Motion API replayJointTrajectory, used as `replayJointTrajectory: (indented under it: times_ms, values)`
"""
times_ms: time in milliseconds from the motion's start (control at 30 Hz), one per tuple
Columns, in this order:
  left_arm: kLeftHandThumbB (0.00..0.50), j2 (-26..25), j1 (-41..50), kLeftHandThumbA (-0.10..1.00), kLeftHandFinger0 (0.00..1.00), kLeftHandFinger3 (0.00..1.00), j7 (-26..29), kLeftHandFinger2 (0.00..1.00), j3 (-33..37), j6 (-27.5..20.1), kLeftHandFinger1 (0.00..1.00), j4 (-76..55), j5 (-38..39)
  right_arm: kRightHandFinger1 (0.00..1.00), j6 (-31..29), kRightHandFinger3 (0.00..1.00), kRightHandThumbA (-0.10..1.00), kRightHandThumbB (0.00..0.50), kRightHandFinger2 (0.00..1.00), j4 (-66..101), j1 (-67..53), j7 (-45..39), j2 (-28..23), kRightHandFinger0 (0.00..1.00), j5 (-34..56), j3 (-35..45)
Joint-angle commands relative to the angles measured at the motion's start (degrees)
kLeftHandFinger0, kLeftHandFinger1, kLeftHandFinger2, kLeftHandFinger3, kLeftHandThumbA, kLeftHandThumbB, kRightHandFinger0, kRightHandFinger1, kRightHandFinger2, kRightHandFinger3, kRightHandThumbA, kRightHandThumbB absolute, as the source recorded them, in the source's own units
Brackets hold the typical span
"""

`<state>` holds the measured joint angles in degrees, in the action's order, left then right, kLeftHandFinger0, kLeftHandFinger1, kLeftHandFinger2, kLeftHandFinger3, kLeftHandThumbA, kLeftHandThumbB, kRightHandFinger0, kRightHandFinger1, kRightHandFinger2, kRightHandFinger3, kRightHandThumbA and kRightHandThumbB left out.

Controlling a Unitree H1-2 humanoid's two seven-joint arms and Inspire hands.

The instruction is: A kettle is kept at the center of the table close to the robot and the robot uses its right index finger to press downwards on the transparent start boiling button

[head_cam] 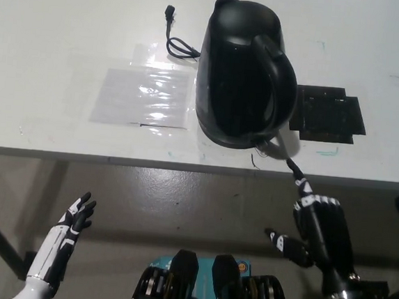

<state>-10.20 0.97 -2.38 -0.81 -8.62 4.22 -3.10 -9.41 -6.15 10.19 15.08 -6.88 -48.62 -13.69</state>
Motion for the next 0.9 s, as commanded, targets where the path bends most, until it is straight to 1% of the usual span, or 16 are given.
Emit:
replayJointTrajectory:
  times_ms: [0, 200, 267, 467, 533, 600, 700, 800, 867]
  values:
    - [0.223, -1.01, -2.02, 1.0, 1.0, 1.0, 0.09, 1.0, 0.22, -5.21, 1.0, -1.44, -1.59, 0.0, 6.89, 1.0, 1.0, 0.211, 0.0, -0.32, 4.96, 2.51, -0.65, 0.0, -10.42, -1.89]
    - [0.21, -0.76, -1.88, 0.99, 1.0, 1.0, -0.39, 1.0, 0.07, -5.75, 1.0, -1.66, -0.77, 0.0, 8.82, 1.0, 1.0, 0.199, 0.0, -3.61, 6.57, 2.71, -0.87, 0.0, -10.61, -2.9]
    - [0.21, -0.79, -2.06, 0.99, 1.0, 1.0, -0.15, 1.0, 0.19, -6.02, 1.0, -1.49, -1.51, 0.0, 9.25, 1.0, 1.0, 0.201, 0.0, -4.92, 7.19, 2.87, -0.91, 0.0, -10.31, -3.01]
    - [0.214, -0.67, -2.16, 0.99, 1.0, 1.0, -0.25, 1.0, 0.07, -5.49, 1.0, -1.7, -1.36, 0.0, 9.48, 1.0, 1.0, 0.185, 0.0, -7.52, 8.36, 3.4, -1.11, 0.0, -9.6, -3.37]
    - [0.202, -0.64, -2.38, 0.98, 1.0, 1.0, -0.27, 1.0, 0.04, -6.12, 1.0, -1.27, -1.15, 0.0, 9.7, 1.0, 1.0, 0.184, 0.0, -8.57, 8.97, 3.53, -1.18, 0.0, -9.31, -3.45]
    - [0.215, -0.69, -2.39, 0.99, 1.0, 1.0, -0.12, 1.0, 0.01, -5.67, 1.0, -1.52, -1.53, 0.0, 10.25, 1.0, 1.0, 0.178, 0.0, -9.33, 9.39, 3.17, -1.27, 0.0, -9.21, -3.56]
    - [0.203, -0.8, -2.54, 0.99, 1.0, 1.0, -0.29, 1.0, 0.02, -5.58, 1.0, -1.64, -1.44, 0.0, 10.31, 1.0, 1.0, 0.178, 0.0, -10.53, 9.98, 3.24, -1.32, 0.0, -8.47, -3.52]
    - [0.214, -0.65, -2.73, 0.99, 1.0, 1.0, -0.34, 1.0, 0.09, -5.56, 1.0, -1.46, -1.33, 0.0, 10.55, 1.0, 1.0, 0.185, 0.0, -11.05, 10.3, 3.02, -1.69, 0.0, -8.22, -3.57]
    - [0.218, -0.64, -2.81, 0.99, 1.0, 1.0, -0.21, 1.0, 0.08, -5.96, 1.0, -1.31, -1.48, 0.0, 10.56, 1.0, 1.0, 0.179, 0.0, -11.03, 10.37, 3.13, -1.69, 0.0, -8.16, -3.65]
